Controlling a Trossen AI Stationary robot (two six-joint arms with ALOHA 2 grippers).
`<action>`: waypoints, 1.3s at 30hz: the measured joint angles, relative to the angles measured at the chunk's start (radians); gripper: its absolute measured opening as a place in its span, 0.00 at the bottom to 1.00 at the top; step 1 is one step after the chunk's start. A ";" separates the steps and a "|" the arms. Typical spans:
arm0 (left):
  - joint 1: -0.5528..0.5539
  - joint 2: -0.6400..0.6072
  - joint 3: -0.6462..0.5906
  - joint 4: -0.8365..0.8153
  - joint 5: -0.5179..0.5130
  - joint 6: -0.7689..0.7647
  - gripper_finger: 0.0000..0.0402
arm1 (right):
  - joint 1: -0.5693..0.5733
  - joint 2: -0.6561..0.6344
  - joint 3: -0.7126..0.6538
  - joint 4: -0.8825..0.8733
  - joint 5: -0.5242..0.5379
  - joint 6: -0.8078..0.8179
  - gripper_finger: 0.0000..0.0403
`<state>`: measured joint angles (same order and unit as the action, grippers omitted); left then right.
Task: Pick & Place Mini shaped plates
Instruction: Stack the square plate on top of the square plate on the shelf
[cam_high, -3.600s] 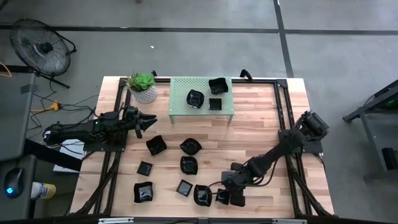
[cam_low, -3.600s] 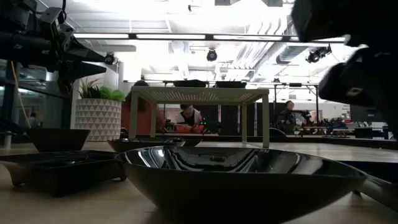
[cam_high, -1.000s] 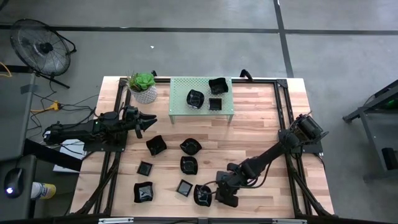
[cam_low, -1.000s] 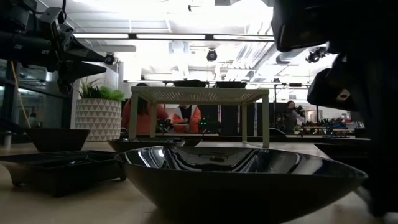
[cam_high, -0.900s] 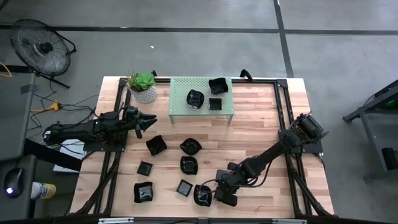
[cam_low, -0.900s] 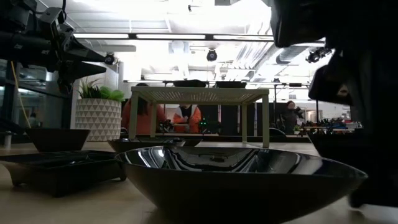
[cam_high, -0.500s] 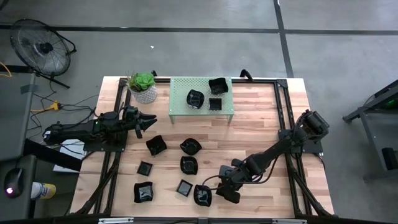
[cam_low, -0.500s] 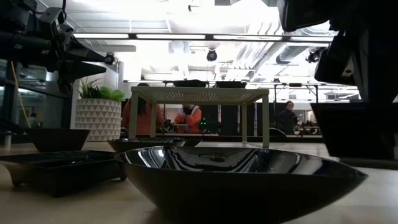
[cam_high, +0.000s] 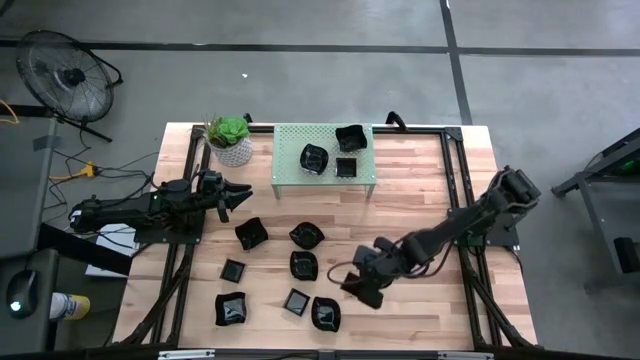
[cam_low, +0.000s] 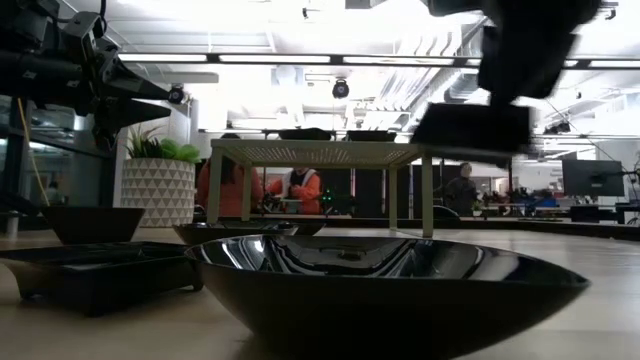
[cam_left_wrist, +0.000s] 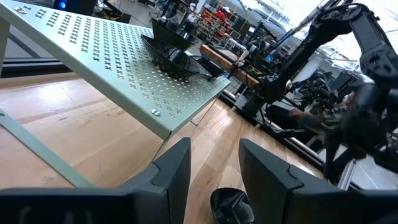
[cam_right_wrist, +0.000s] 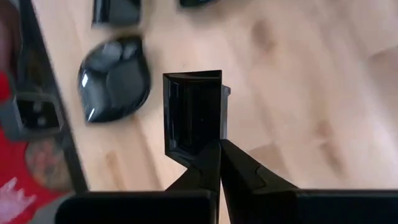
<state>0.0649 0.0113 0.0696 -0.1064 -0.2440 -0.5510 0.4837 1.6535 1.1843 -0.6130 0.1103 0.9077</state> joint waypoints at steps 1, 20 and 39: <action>0.000 0.000 0.000 0.000 0.000 0.000 0.33 | -0.012 -0.015 0.000 -0.005 0.016 -0.009 0.00; 0.000 0.000 0.000 0.000 0.000 0.000 0.33 | -0.333 -0.209 0.000 -0.003 0.111 -0.073 0.00; 0.000 0.000 0.000 0.000 0.000 0.000 0.33 | -0.675 -0.281 0.000 0.042 -0.008 0.101 0.00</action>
<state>0.0648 0.0113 0.0695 -0.1064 -0.2440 -0.5512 -0.1914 1.3724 1.1843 -0.5713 0.1022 1.0088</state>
